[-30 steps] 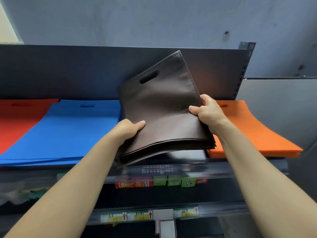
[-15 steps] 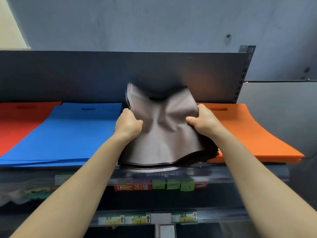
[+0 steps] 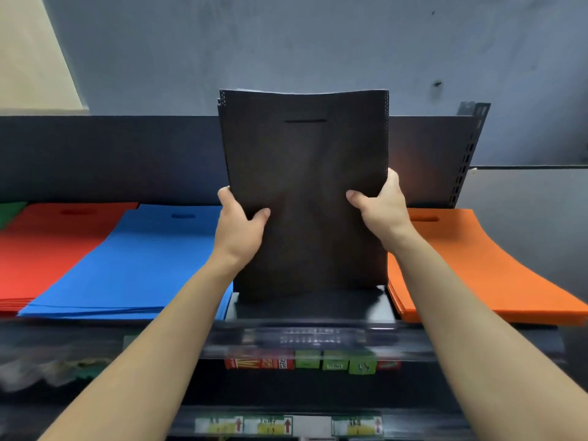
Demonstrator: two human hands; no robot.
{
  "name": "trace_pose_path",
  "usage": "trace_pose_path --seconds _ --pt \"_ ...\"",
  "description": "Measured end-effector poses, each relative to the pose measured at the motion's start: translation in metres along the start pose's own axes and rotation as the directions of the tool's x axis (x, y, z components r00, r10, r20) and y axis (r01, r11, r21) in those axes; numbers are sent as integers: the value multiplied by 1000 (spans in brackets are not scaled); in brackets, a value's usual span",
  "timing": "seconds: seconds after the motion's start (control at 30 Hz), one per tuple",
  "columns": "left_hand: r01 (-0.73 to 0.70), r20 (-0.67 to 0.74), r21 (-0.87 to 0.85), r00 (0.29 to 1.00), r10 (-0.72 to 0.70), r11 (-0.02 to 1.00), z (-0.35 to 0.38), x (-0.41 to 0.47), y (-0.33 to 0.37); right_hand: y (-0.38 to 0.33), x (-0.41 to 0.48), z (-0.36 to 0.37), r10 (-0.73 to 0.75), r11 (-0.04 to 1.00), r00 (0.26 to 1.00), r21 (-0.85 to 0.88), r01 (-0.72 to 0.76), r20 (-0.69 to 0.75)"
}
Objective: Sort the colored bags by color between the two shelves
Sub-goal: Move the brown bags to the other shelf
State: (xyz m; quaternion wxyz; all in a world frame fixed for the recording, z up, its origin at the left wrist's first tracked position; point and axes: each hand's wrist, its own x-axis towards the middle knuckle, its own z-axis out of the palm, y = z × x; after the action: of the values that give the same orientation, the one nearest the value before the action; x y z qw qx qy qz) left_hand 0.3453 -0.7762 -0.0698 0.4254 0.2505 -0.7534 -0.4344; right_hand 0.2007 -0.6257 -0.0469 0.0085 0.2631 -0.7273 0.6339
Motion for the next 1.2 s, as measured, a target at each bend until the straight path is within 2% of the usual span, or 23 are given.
trace_pose_path --seconds 0.1,0.23,0.33,0.43,0.7,0.8,0.87,0.93,1.07,1.2 --pt "-70 -80 134 993 81 988 1 2 12 -5 1 10 -75 994 996 -80 70 -57" --pt "-183 -122 96 974 194 979 -5 7 23 -18 7 7 -134 989 986 -68 128 -94" --pt "-121 -90 -6 989 120 993 -13 10 15 -15 10 -1 -52 998 997 -39 49 -65" --pt "-37 -74 -17 997 36 999 -11 4 4 -4 5 3 -10 1000 998 -8 10 -61" --pt "-147 -152 -13 978 144 989 -6 12 20 -14 7 6 -102 995 990 15 104 -95" --pt "-68 -94 -25 993 65 997 -6 5 9 -10 3 4 -30 1000 998 9 30 -62" --pt "-12 -60 6 998 12 1000 0 -4 -4 0 -5 7 -30 997 995 -74 23 -95" --pt "-19 -84 55 996 23 998 7 -7 -8 5 -10 12 -74 991 989 -123 57 -131" --pt "-93 -171 94 979 108 991 7 0 6 -4 -8 11 -129 989 981 -87 117 -144" --pt "-62 -116 67 991 69 996 8 -9 -5 10 -16 13 -89 992 988 -96 77 -130"
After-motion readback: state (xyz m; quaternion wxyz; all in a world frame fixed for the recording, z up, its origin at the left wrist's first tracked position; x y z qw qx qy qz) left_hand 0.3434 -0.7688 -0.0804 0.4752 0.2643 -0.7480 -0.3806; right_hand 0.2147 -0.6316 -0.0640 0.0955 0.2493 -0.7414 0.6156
